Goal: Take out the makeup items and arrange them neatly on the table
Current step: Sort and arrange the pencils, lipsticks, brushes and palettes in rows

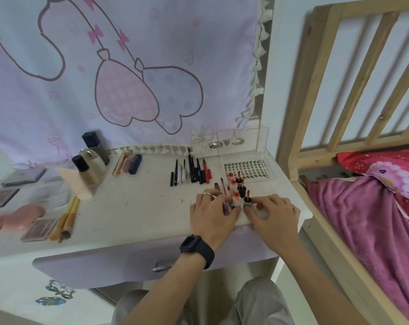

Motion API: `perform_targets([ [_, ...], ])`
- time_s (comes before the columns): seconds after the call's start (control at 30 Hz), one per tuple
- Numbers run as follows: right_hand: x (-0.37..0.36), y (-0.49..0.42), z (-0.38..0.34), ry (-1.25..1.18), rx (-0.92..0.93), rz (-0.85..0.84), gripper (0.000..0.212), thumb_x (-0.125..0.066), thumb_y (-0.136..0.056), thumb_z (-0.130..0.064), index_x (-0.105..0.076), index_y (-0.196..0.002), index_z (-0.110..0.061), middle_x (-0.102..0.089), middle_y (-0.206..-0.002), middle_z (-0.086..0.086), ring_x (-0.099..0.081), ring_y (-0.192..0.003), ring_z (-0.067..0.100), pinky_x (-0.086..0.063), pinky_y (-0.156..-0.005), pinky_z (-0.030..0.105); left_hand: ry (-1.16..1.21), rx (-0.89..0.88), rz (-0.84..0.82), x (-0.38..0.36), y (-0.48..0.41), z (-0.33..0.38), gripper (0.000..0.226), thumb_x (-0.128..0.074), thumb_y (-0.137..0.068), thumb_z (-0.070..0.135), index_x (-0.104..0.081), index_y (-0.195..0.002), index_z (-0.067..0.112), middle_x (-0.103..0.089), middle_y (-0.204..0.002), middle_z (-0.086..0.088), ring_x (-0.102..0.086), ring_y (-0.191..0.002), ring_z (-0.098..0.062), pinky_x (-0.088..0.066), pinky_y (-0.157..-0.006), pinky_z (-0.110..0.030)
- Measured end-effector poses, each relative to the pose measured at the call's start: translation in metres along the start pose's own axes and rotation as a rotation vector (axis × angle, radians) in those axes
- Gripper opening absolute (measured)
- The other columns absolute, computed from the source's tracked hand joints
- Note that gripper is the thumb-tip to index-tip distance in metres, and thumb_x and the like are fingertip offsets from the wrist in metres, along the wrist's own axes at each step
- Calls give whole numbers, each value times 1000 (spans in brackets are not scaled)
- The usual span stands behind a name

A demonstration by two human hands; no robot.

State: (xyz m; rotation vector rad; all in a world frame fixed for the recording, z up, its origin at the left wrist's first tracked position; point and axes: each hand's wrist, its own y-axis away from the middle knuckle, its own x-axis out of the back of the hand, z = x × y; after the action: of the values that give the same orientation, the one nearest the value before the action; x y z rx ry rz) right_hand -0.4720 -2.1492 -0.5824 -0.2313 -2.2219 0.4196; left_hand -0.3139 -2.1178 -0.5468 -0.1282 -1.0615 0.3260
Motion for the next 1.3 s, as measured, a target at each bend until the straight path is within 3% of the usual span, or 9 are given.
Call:
perform_targets([
  [0.47,1,-1,0,29,8,-12,24,-66,-87,-58,-75,-102,-42,-50,-92,-21,-37,-94,5,-12,-84,23,-10,-10,9,-2,0,1,33,-58,-87,60,-67,-106,35,-53,-125,9,-45,-118,-15,-35,-96,-34],
  [0.6,3,0,1,0,0,-33,30,-68,-86,-57,-74,-111,-41,-51,-92,-22,-37,-94,4,-14,-86,23,3,-24,-6,1,0,2,38,-59,-86,60,-64,-115,36,-51,-127,10,-44,-121,-14,-33,-99,-34],
  [0.77,19,9,-4,-175,-20,-58,33,-78,-84,-35,-69,-116,-35,-61,-99,-22,-50,-101,6,-35,-102,37,59,-23,5,17,-1,1,30,-60,-87,52,-61,-114,40,-50,-129,11,-42,-125,-12,-32,-103,-34],
  [0.83,28,22,-8,-266,-31,-11,35,-79,-83,-21,-66,-112,-36,-61,-103,-22,-53,-103,5,-43,-100,40,73,-32,26,28,0,-7,26,-61,-88,48,-61,-112,39,-51,-129,11,-44,-125,-13,-33,-104,-35],
  [1.0,26,58,-40,-320,98,-43,30,-75,-86,-8,-67,-104,-31,-63,-104,-18,-57,-101,2,-44,-94,15,36,36,60,56,3,-52,26,-59,-91,41,-60,-117,38,-52,-135,9,-44,-128,-14,-31,-106,-35],
  [1.1,11,64,-72,-303,222,-153,26,-75,-87,-11,-70,-107,-26,-61,-108,-14,-60,-99,8,-48,-89,22,-29,130,37,72,2,-87,28,-56,-94,41,-59,-121,36,-53,-137,7,-42,-130,-17,-32,-106,-36],
  [1.3,-38,43,-124,-53,390,-308,26,-65,-94,-31,-70,-119,-25,-61,-124,-12,-52,-116,9,-39,-97,19,-128,202,-1,95,0,-144,33,-52,-96,39,-56,-128,33,-53,-138,6,-42,-131,-18,-34,-106,-34],
])
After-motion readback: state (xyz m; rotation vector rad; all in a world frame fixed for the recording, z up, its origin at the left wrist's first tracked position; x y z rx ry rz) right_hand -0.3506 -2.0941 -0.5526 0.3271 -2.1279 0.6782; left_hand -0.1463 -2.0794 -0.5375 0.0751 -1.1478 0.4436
